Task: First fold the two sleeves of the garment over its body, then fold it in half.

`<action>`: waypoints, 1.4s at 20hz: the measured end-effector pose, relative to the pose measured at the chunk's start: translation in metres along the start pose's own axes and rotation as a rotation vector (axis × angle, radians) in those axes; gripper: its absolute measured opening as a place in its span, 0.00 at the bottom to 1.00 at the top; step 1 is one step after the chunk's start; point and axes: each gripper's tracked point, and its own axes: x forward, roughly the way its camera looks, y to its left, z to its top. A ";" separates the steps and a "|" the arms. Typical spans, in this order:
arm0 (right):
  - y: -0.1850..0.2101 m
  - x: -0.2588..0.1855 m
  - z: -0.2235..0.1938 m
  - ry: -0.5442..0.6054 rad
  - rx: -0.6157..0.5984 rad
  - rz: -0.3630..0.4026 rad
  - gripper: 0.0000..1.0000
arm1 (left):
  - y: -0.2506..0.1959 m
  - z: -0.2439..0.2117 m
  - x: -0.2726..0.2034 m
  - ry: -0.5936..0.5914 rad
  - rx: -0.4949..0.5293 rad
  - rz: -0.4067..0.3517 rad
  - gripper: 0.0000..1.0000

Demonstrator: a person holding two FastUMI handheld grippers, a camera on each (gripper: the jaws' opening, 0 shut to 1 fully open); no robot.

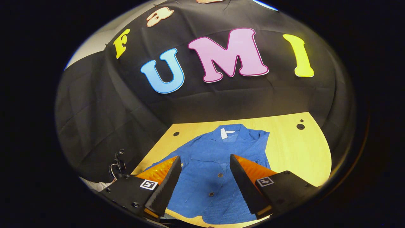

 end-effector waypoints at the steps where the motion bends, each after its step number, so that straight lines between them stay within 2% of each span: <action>1: -0.001 -0.002 0.001 -0.003 0.003 0.001 0.97 | -0.002 0.012 -0.005 -0.028 0.003 -0.012 0.00; 5: -0.013 -0.003 0.001 -0.005 0.015 0.017 0.97 | -0.060 0.078 -0.035 -0.154 0.002 -0.115 0.00; 7: -0.026 -0.001 0.000 0.006 0.022 0.025 0.97 | -0.105 0.117 -0.056 -0.215 0.012 -0.159 0.00; 11: -0.070 -0.001 0.005 0.013 0.036 0.020 0.97 | -0.241 0.179 -0.093 -0.360 0.138 -0.278 0.00; 12: -0.083 -0.004 0.007 0.012 0.046 0.020 0.97 | -0.284 0.195 -0.093 -0.421 0.173 -0.316 0.00; 13: -0.096 -0.008 0.009 0.010 0.056 0.018 0.97 | -0.326 0.198 -0.090 -0.424 0.218 -0.352 0.00; 16: -0.143 -0.019 0.001 0.020 0.098 -0.015 0.97 | -0.432 0.173 -0.055 -0.372 0.356 -0.398 0.00; 19: -0.192 -0.030 -0.022 0.054 0.155 -0.066 0.97 | -0.532 0.121 -0.009 -0.231 0.446 -0.472 0.00; 22: -0.236 -0.040 -0.042 0.077 0.216 -0.111 0.97 | -0.579 0.066 0.044 -0.014 0.555 -0.398 0.00; 24: -0.257 -0.046 -0.053 0.097 0.261 -0.128 0.97 | -0.602 0.043 0.074 0.054 0.599 -0.400 0.00; 27: -0.279 -0.050 -0.061 0.116 0.285 -0.150 0.97 | -0.636 0.022 0.079 0.112 0.557 -0.512 0.05; 28: -0.282 -0.048 -0.064 0.124 0.288 -0.147 0.97 | -0.646 0.017 0.077 0.118 0.531 -0.552 0.18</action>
